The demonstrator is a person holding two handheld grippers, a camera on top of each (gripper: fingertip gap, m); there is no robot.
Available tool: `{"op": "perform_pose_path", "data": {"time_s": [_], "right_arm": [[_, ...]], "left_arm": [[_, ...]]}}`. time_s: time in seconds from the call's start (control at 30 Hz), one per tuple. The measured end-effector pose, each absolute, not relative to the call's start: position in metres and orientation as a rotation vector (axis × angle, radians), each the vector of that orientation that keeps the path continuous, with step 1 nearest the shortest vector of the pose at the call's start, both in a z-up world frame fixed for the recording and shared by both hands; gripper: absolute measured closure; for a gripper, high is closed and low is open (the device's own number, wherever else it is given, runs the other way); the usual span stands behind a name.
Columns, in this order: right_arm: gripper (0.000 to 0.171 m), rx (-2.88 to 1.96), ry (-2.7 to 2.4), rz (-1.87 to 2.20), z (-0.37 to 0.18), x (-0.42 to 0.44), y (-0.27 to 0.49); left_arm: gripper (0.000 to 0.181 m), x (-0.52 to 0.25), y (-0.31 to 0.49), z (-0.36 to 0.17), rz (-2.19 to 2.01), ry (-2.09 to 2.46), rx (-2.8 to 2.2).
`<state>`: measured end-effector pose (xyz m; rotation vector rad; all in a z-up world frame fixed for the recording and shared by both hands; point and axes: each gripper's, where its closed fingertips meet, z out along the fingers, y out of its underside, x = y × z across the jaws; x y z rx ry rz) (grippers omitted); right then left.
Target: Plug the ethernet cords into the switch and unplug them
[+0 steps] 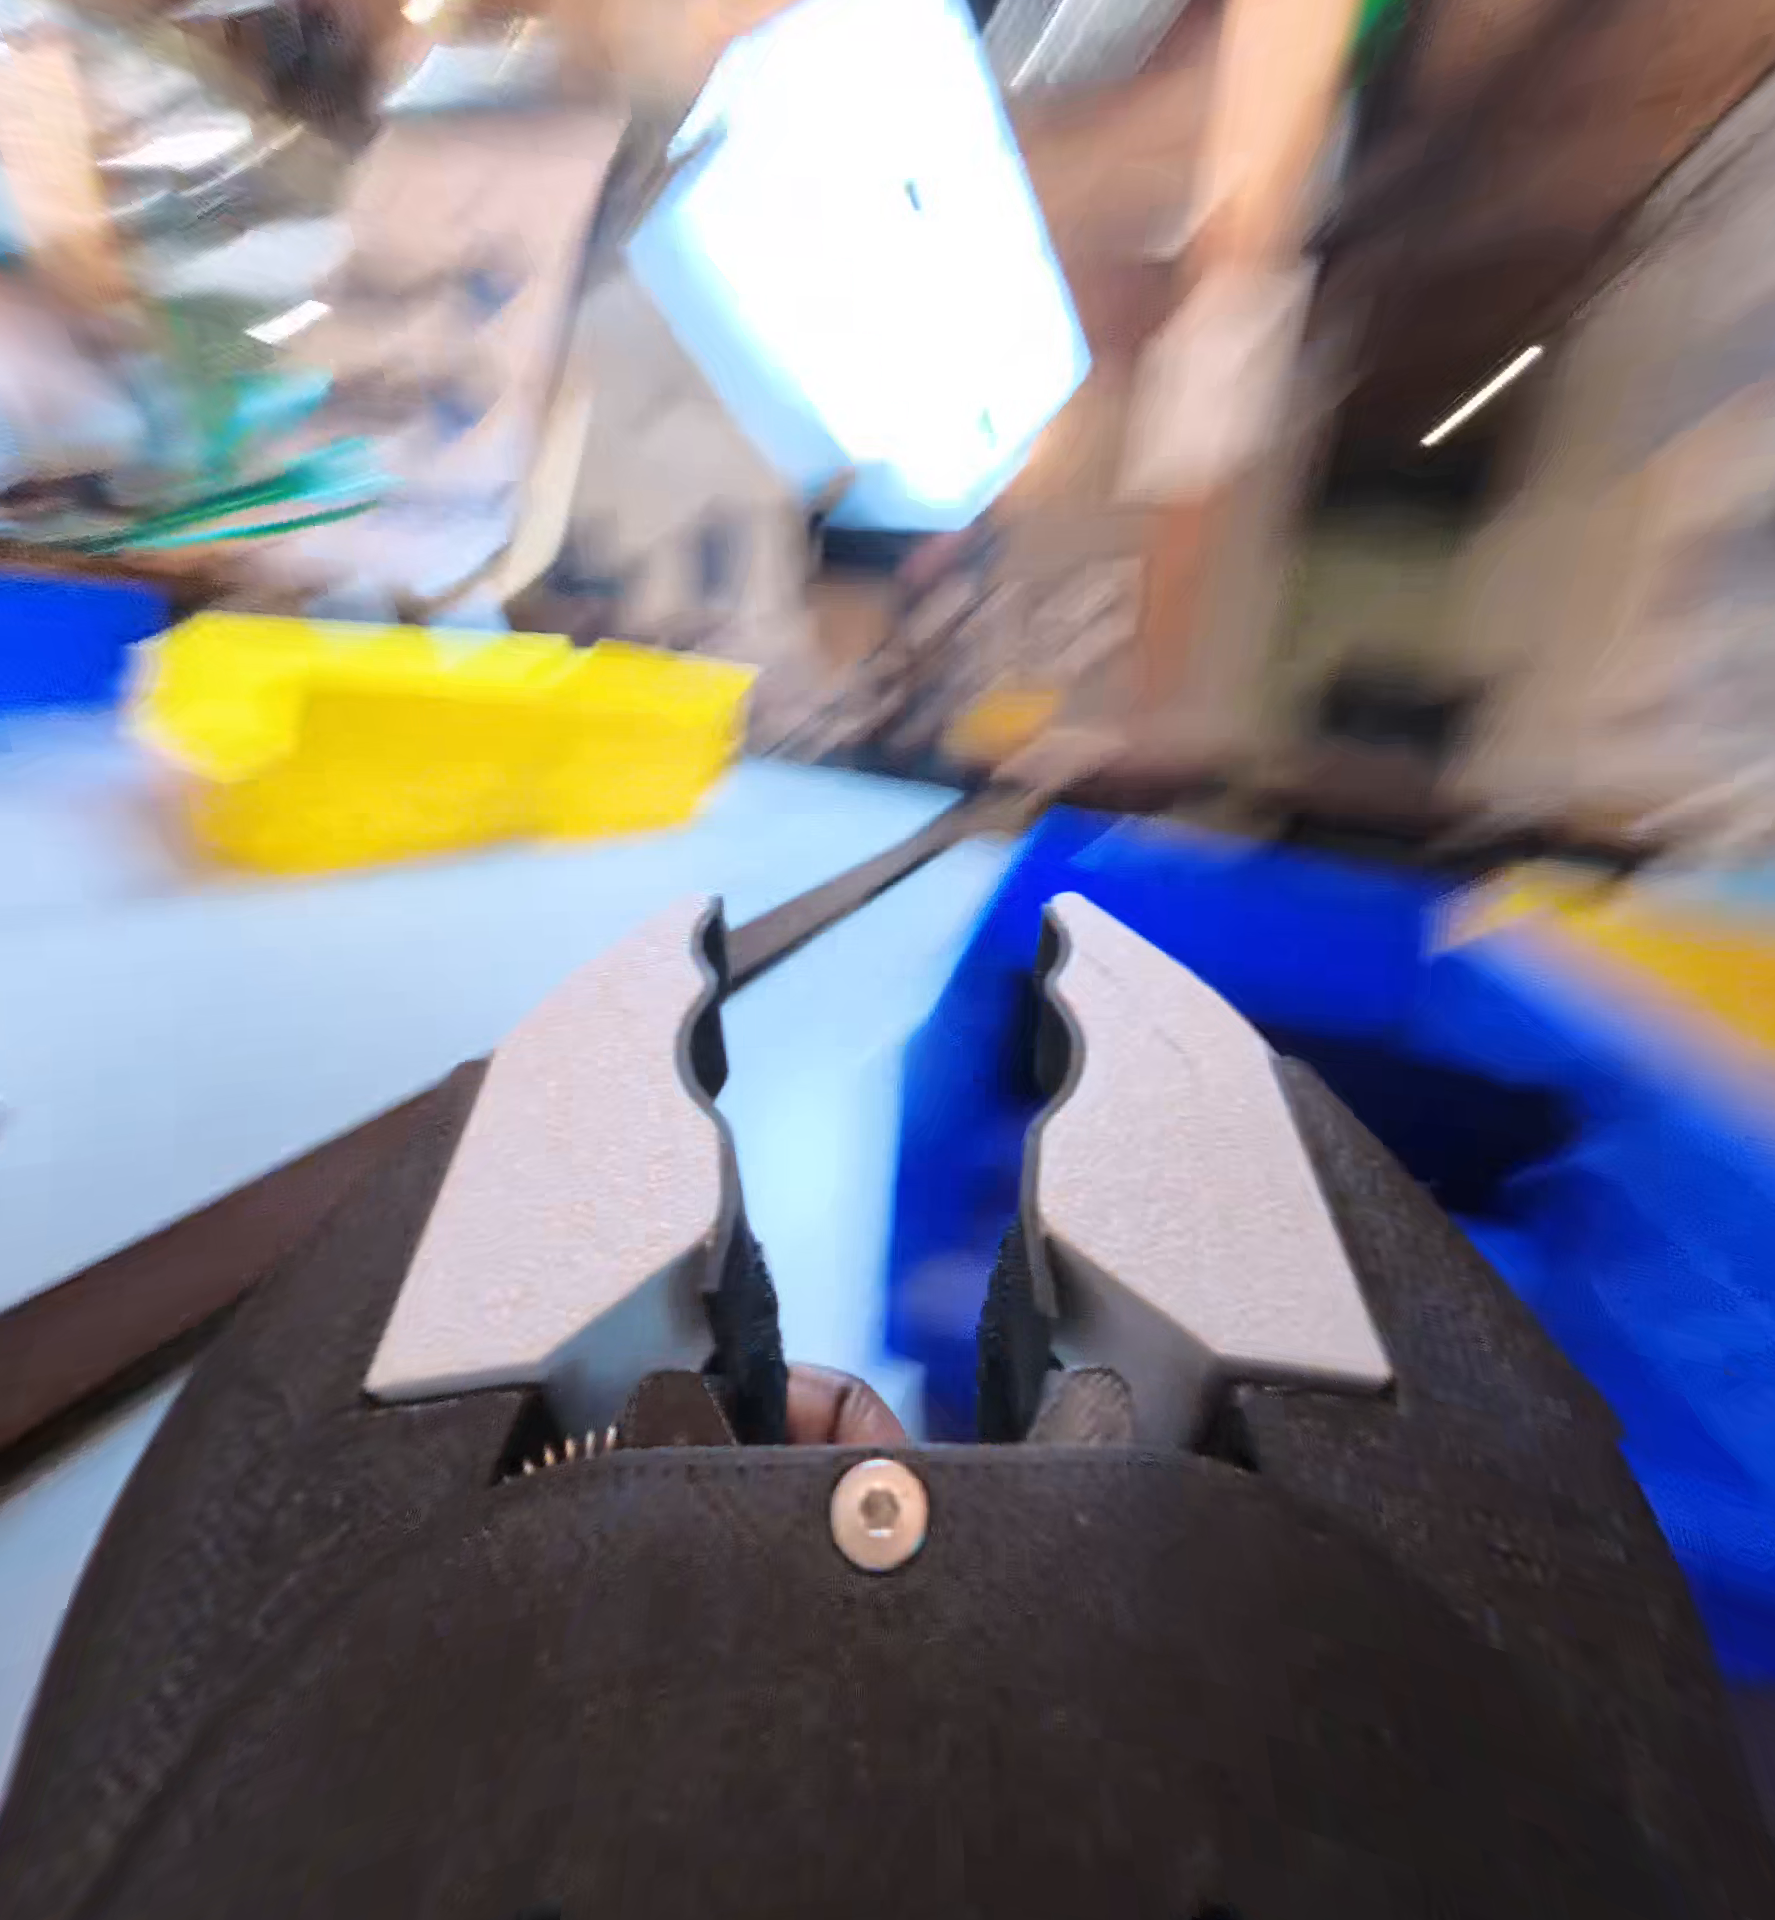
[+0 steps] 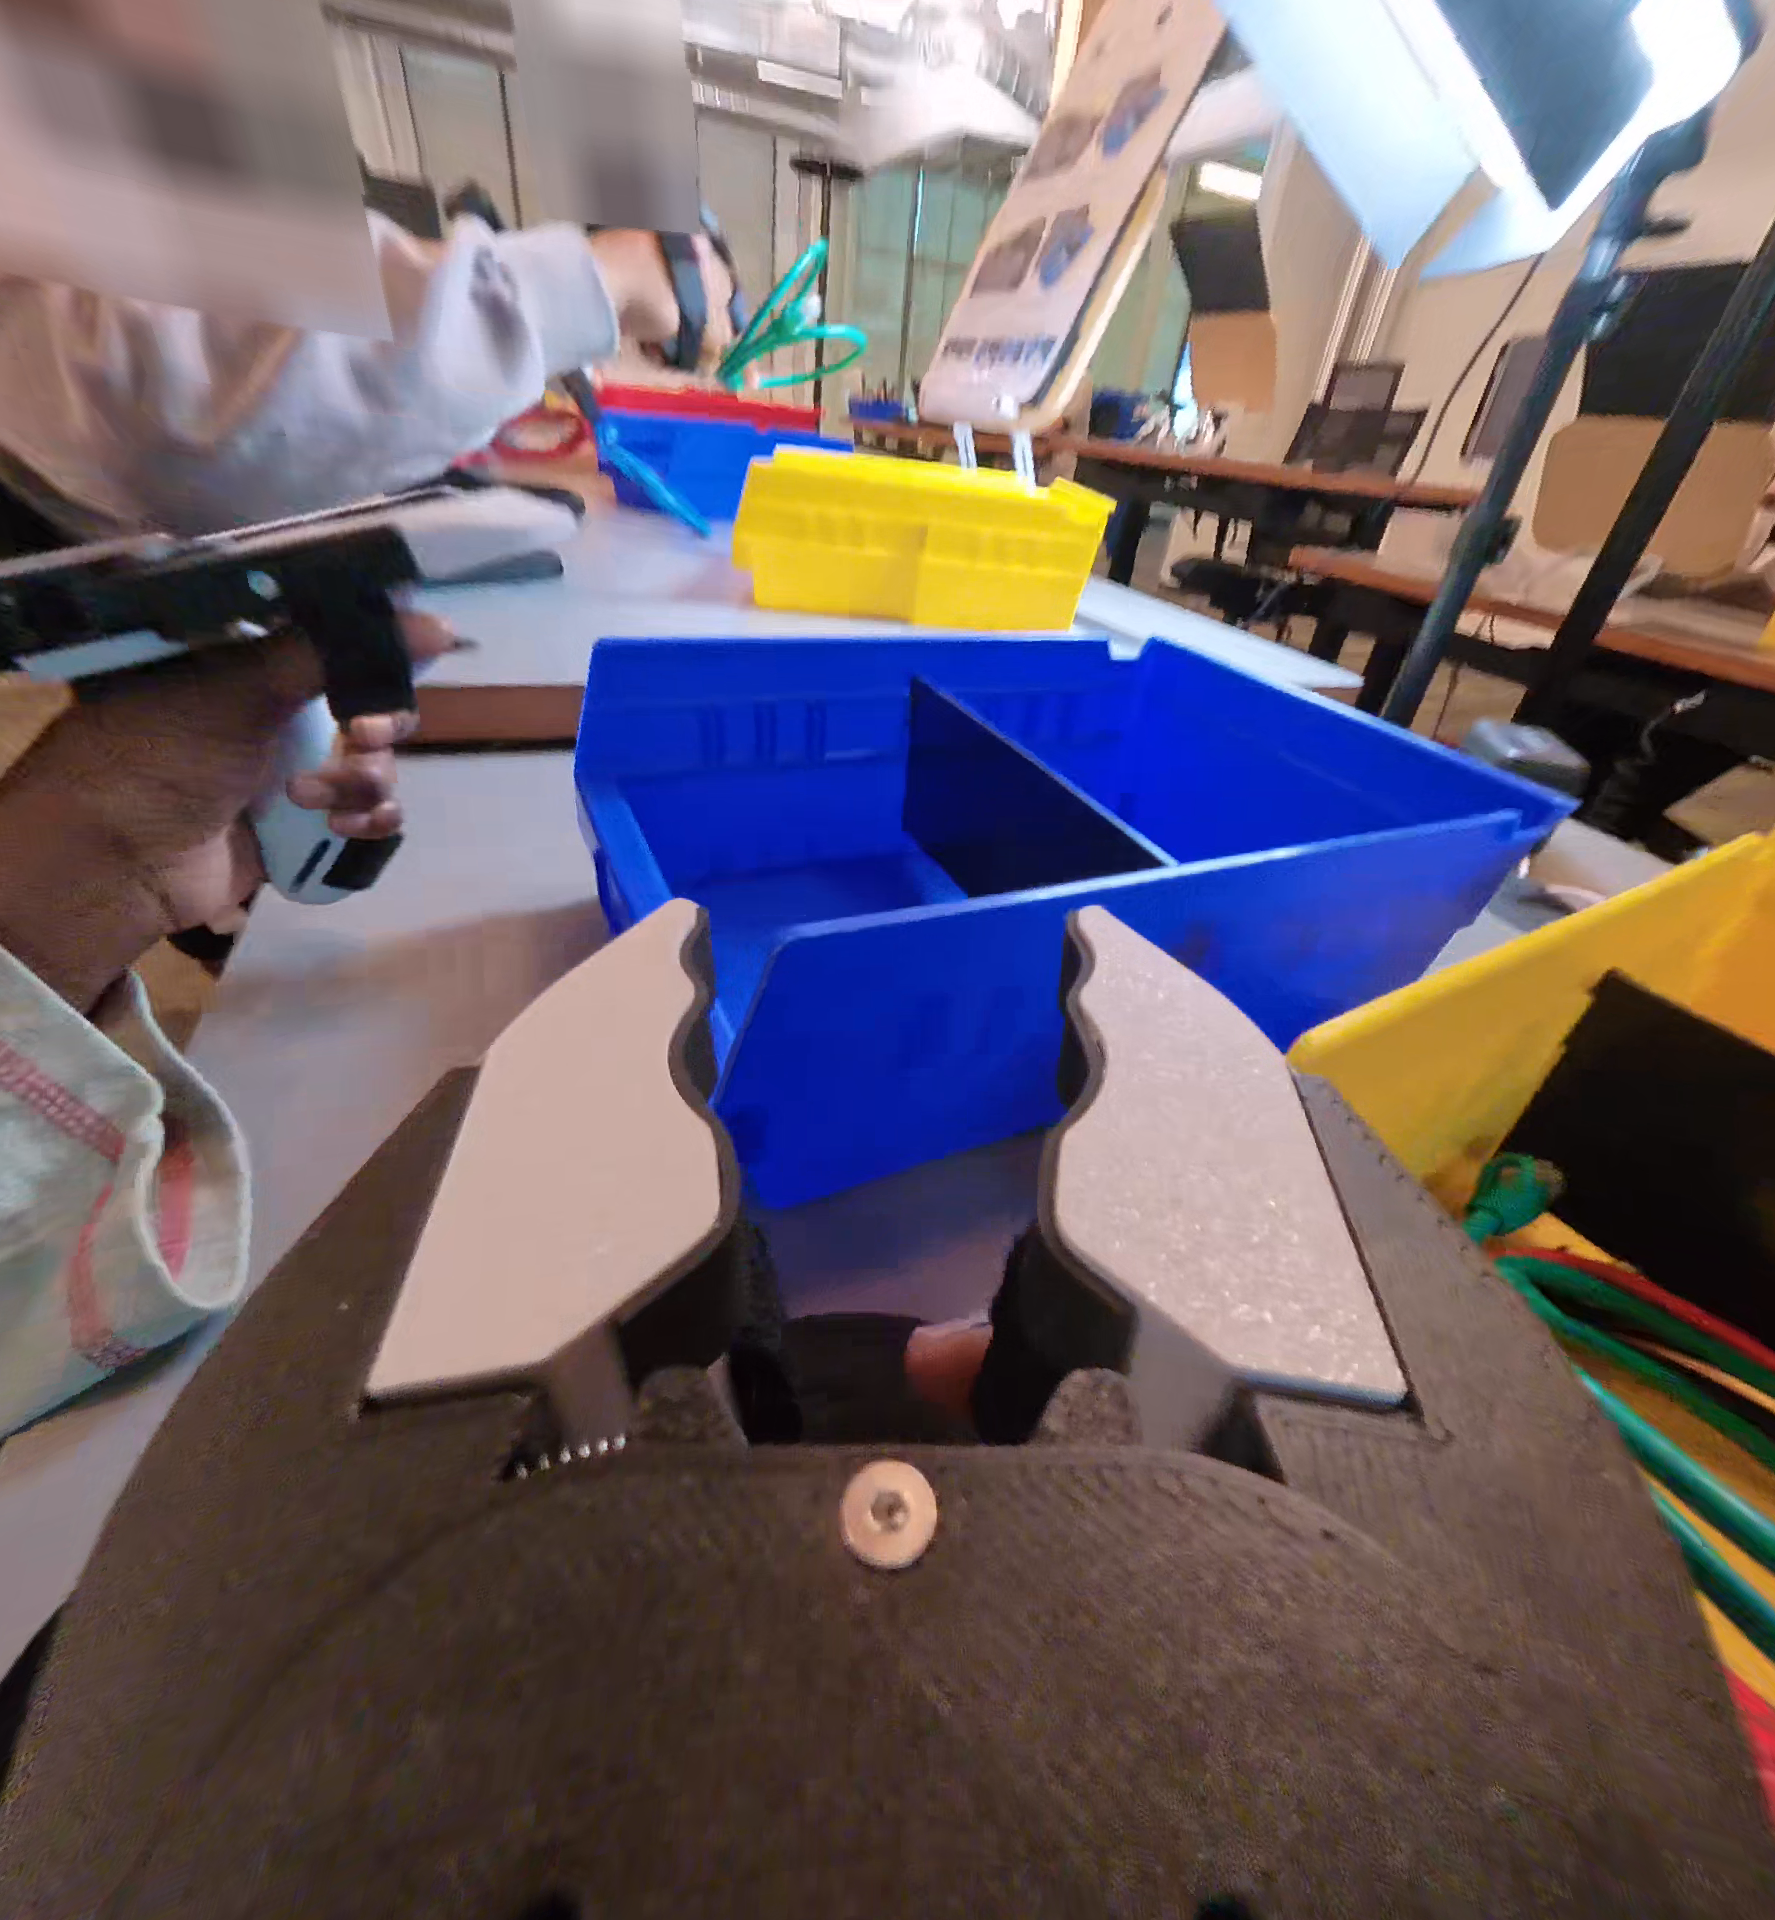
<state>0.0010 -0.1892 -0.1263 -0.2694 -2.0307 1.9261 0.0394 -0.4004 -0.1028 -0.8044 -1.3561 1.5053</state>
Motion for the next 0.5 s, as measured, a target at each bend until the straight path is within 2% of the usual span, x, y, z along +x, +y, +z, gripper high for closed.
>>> {"op": "perform_pose_path", "data": {"time_s": [0.07, 0.13, 0.3, 0.4, 0.43, 0.47, 0.5], "right_arm": [[0.108, -0.271, -2.076, 1.837, -0.135, -0.001, -0.194], [0.110, -0.281, -2.116, 1.767, -0.143, -0.004, -0.198], [0.111, -0.263, -2.213, 1.636, -0.160, -0.005, -0.206], [0.110, -0.317, -2.178, 1.590, -0.161, -0.012, -0.201], [0.110, -0.357, -2.171, 1.598, -0.160, -0.016, -0.198], [0.118, -0.392, -2.170, 1.637, -0.158, -0.018, -0.196], [0.134, -0.414, -2.182, 1.695, -0.156, -0.018, -0.195]], "left_arm": [[0.118, 0.032, -0.421, -0.138, 1.470, -1.513, -0.856], [0.110, 0.019, -0.409, -0.148, 1.285, -1.529, -0.896], [0.120, -0.002, -0.380, -0.162, 1.138, -1.544, -1.048], [0.165, 0.003, -0.374, -0.166, 1.153, -1.524, -1.140], [0.171, 0.005, -0.371, -0.168, 1.130, -1.511, -1.204], [0.173, 0.009, -0.372, -0.168, 1.125, -1.509, -1.236], [0.172, 0.013, -0.376, -0.166, 1.126, -1.522, -1.251]]}}
